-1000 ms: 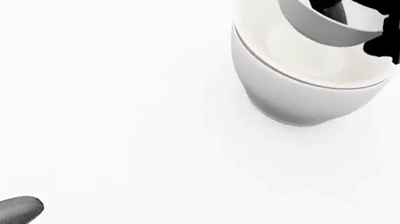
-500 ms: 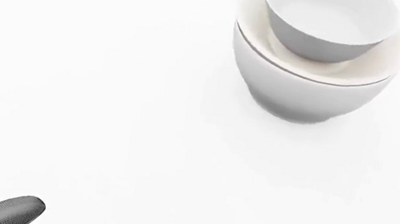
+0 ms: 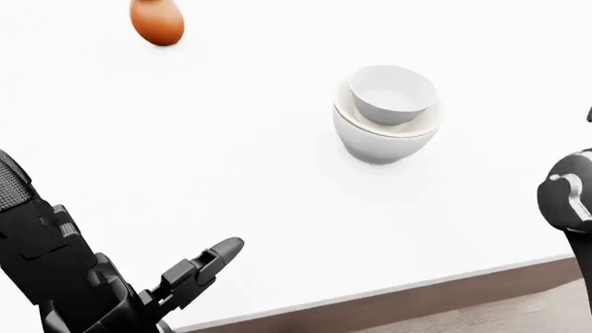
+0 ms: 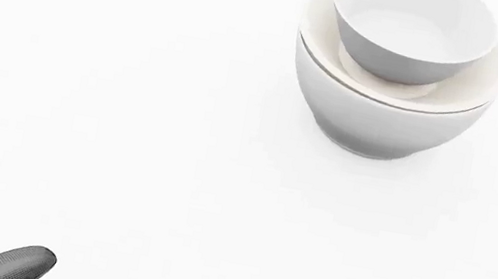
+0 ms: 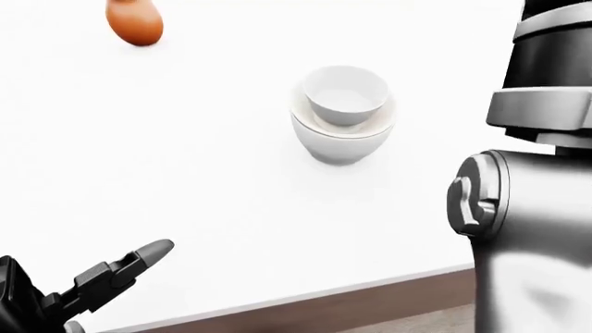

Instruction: Stack the bowls from largest to smallest.

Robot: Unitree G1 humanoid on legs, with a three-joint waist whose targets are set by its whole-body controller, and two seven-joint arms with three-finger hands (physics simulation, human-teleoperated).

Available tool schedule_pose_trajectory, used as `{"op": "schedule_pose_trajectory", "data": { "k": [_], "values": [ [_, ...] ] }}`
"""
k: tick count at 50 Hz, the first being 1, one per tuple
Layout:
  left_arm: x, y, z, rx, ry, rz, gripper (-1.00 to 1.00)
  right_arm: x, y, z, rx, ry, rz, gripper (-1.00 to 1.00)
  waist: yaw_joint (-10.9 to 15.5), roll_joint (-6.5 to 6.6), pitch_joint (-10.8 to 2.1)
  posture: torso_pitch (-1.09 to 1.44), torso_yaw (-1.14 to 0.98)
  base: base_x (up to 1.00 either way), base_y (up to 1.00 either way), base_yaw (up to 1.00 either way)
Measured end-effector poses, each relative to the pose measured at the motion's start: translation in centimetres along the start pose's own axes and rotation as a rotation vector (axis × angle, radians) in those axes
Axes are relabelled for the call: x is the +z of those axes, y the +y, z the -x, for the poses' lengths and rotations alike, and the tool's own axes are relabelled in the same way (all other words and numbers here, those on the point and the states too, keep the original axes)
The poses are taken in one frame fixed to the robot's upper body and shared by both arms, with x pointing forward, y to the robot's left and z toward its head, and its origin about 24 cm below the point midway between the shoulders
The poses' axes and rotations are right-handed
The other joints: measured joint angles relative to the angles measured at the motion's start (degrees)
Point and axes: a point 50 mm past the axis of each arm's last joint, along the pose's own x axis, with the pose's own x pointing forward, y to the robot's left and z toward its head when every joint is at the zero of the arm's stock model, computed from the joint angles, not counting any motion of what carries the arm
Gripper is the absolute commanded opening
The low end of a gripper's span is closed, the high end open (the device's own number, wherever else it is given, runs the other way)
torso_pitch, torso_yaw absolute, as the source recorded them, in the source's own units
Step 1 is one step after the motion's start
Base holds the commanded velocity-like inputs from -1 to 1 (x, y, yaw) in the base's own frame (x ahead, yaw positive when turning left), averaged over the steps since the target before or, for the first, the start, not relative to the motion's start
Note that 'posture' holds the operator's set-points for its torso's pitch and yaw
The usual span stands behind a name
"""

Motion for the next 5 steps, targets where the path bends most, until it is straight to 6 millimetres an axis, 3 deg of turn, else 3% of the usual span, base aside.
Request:
{"op": "schedule_pose_trajectory", "data": {
  "k": [5],
  "values": [
    [0.0,0.0,-0.1,0.004,-0.002,0.001,1.0,-2.9,2.1,-0.3,0.074,0.187,0.076,1.0,0.16,-0.04,0.09,0.0,0.0,0.0,0.0,0.0]
  ]
}}
